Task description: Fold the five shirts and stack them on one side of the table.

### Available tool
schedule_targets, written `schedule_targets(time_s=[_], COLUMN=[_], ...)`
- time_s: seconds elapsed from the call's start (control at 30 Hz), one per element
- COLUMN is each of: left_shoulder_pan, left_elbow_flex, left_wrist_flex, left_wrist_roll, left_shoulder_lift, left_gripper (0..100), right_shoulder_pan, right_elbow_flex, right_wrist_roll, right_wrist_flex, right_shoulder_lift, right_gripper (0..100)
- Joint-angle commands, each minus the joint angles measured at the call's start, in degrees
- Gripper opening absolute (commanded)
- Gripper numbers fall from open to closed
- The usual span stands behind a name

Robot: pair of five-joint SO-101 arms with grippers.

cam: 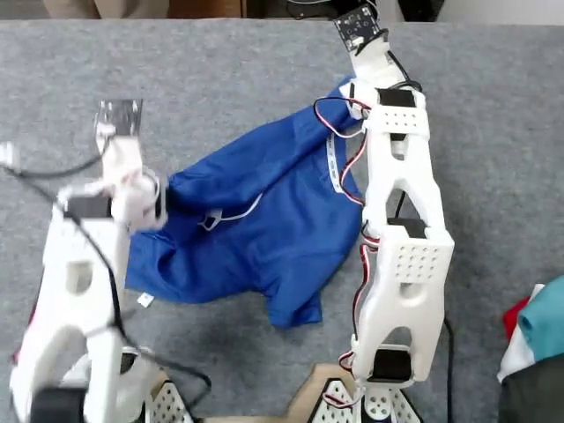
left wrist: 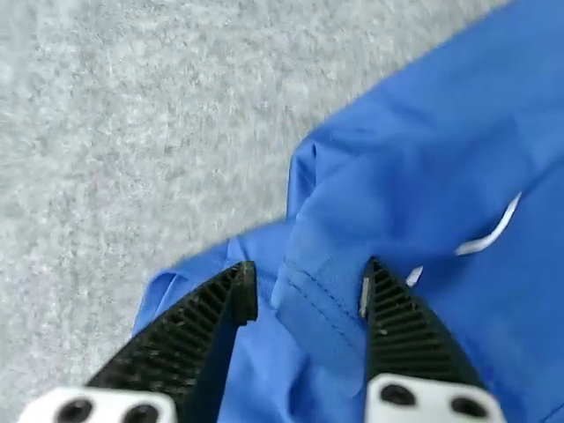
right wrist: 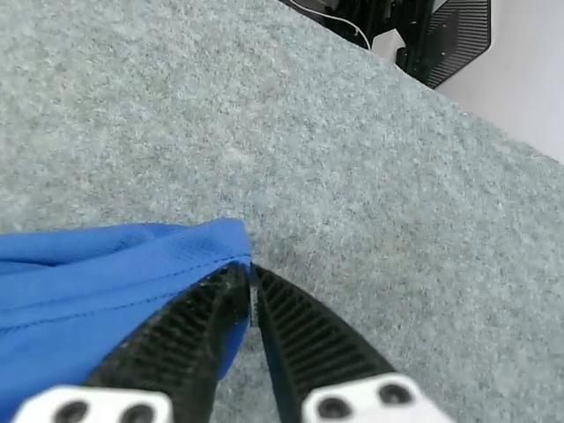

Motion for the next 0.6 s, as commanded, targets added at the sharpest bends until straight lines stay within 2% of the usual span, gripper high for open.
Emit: schedule_targets(time_s=[0.0,0.07,0.23,0.3,0.37,0.43,0.57], left_shoulder_pan=[0.4,1.4,3.0,4.0,6.1,7.6,7.0], left_elbow_flex=[-18.3,-25.7,-43.9,-48.5,-50.1,-46.5,-41.4], left_wrist_flex=[5.4,10.3,29.6,36.5,41.7,42.1,42.0], left_wrist_roll=[4.0,4.1,4.0,3.9,0.4,-3.3,-3.6], left_shoulder_lift=[13.6,20.5,29.3,30.0,30.2,29.6,25.6], left_gripper=[20,20,18,10,1,4,5], right_shoulder_pan=[-0.5,-0.4,-0.4,-0.4,-0.4,-0.4,-0.4], right_elbow_flex=[-0.5,-0.5,-1.4,-1.5,-1.6,-1.7,-1.7], right_wrist_roll=[0.4,0.4,0.5,0.5,0.5,0.5,0.5], right_wrist_flex=[-1.1,-1.1,-1.1,-1.1,-1.1,-1.1,-1.1], right_shoulder_lift=[0.0,0.0,0.0,0.0,0.0,0.0,0.0], right_gripper=[0.5,0.5,0.5,0.5,0.5,0.5,0.5])
